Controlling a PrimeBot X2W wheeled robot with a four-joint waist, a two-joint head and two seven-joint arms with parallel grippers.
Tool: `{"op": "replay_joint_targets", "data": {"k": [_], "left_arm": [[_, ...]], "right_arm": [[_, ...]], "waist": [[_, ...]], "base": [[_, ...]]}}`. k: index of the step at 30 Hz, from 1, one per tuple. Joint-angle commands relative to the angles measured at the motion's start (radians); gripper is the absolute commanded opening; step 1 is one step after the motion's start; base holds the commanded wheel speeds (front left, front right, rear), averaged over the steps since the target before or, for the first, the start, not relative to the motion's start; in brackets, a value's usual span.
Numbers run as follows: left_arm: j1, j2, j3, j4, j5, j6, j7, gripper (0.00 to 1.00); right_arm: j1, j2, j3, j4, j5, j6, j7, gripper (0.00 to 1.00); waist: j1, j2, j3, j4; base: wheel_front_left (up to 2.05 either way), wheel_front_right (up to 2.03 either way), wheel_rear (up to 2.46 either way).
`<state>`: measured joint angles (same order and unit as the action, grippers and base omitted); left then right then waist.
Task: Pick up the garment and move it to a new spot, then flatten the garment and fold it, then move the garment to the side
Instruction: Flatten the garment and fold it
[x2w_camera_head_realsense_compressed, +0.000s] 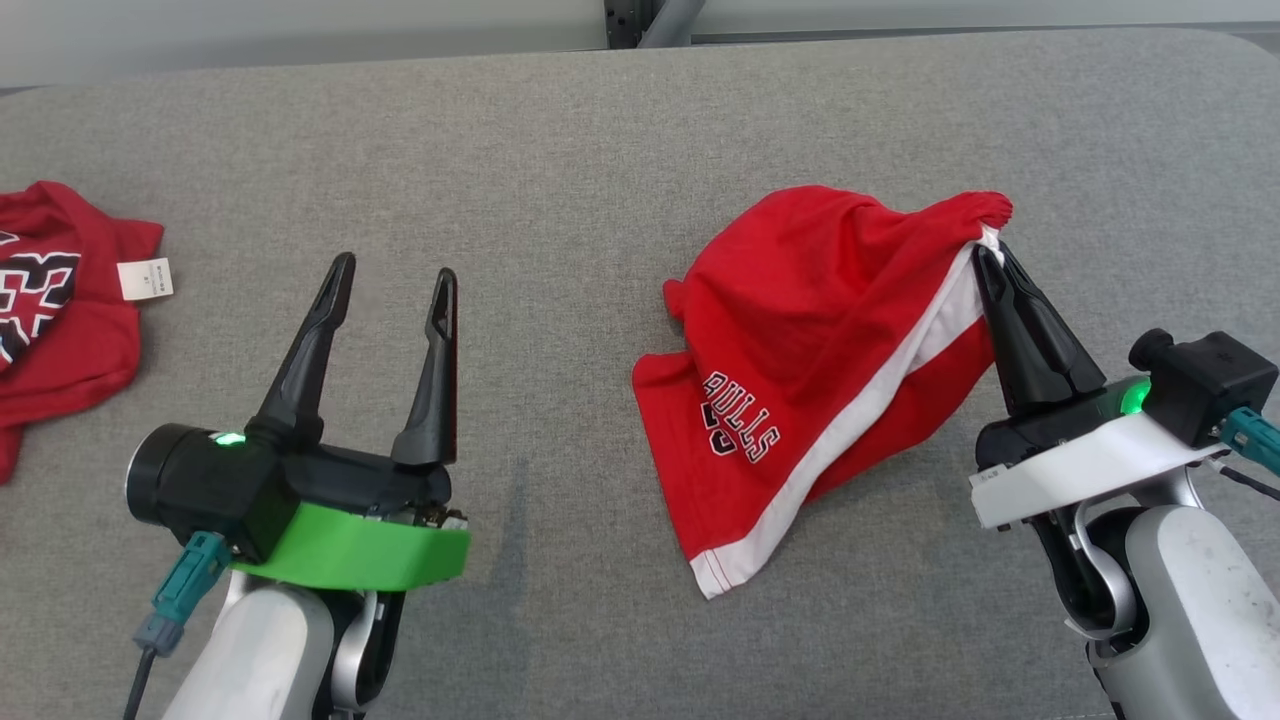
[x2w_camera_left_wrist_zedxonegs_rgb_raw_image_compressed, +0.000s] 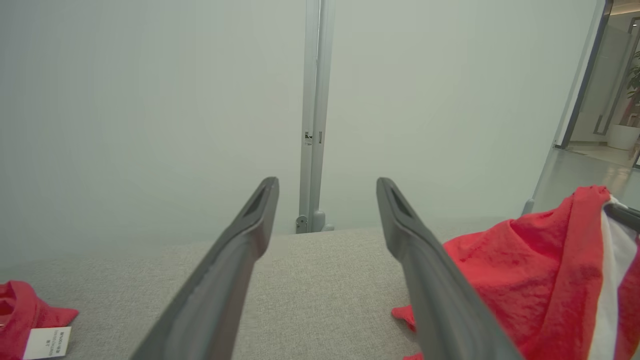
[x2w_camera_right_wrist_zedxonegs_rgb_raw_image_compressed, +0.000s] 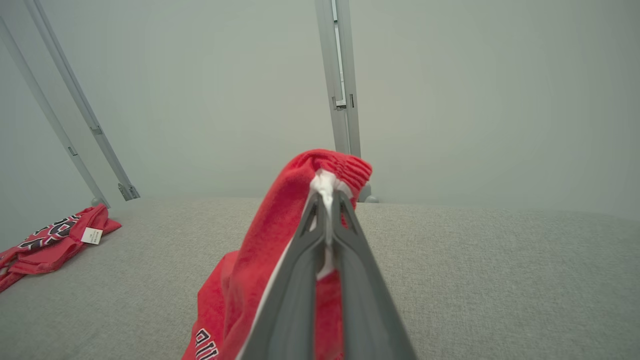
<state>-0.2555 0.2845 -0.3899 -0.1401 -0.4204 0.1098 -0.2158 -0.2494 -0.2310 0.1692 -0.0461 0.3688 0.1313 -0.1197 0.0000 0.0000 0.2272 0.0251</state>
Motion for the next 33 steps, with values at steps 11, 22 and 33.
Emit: {"op": "replay_joint_targets", "data": {"k": [11,22,33], "left_arm": [[0.042,-0.010,0.015,0.021,0.018,0.024,-0.032,1.00],[0.134,-0.030,0.047,0.078,0.028,0.036,-0.047,1.00],[0.216,-0.012,0.064,0.095,0.036,0.025,-0.049,1.00]], "right_arm": [[0.051,0.035,-0.066,0.132,-0.041,-0.001,-0.006,1.00],[0.111,0.081,-0.154,0.208,-0.129,-0.001,-0.110,1.00],[0.185,0.102,-0.148,0.024,-0.193,-0.001,-0.101,1.00]], "waist": [[0.0000,0.0000,0.006,0.005],[0.0000,0.0000,-0.022,-0.003],[0.0000,0.0000,-0.113,-0.020]], "base": [[0.00,0.00,0.00],[0.00,0.00,0.00],[0.00,0.00,0.00]]}}
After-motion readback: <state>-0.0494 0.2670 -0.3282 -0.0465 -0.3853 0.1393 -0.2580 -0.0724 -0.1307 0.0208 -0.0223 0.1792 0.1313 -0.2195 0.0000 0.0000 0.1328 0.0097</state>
